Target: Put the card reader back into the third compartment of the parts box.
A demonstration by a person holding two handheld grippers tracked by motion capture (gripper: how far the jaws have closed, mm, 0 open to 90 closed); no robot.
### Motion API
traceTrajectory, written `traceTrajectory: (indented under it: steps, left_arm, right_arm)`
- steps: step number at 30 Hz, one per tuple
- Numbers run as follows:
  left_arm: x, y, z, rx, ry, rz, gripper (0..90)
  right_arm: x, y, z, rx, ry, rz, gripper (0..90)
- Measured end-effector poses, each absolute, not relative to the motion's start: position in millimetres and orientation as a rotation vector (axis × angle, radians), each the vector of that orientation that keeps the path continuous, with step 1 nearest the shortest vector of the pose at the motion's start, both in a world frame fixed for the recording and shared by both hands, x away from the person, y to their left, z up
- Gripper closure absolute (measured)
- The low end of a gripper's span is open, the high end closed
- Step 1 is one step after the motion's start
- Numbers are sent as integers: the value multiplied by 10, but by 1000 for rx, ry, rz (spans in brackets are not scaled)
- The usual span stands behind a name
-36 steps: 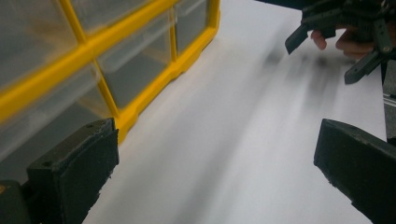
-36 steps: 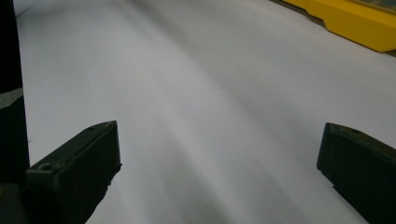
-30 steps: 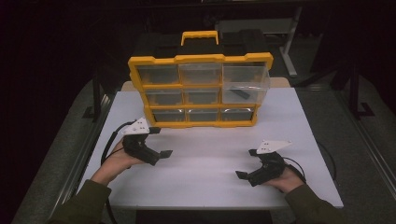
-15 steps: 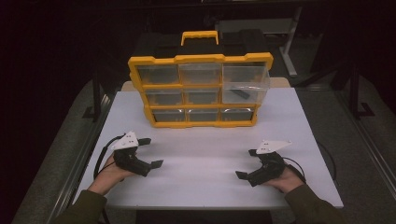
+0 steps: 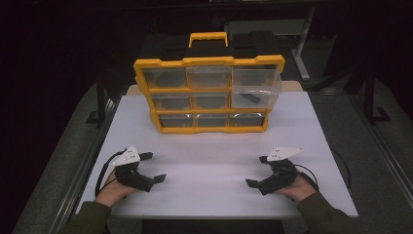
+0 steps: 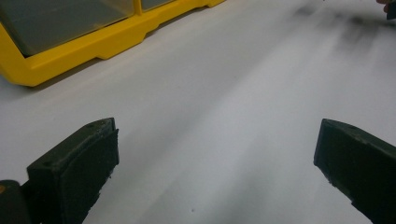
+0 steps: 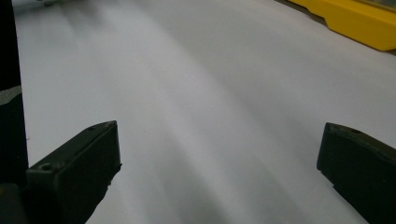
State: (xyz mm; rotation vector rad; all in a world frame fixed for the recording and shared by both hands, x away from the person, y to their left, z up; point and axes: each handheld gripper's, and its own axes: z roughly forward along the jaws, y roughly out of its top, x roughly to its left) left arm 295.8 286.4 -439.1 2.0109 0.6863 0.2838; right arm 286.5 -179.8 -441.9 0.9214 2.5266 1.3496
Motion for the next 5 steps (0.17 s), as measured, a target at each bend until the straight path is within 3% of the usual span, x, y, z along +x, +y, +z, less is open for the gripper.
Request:
traceTrajectory:
  steps: [5]
  left_arm:
    - [2963, 2866, -4401, 2019, 686, 280, 0]
  right_arm:
    - [2867, -1797, -4421, 922, 2527, 1348, 0]
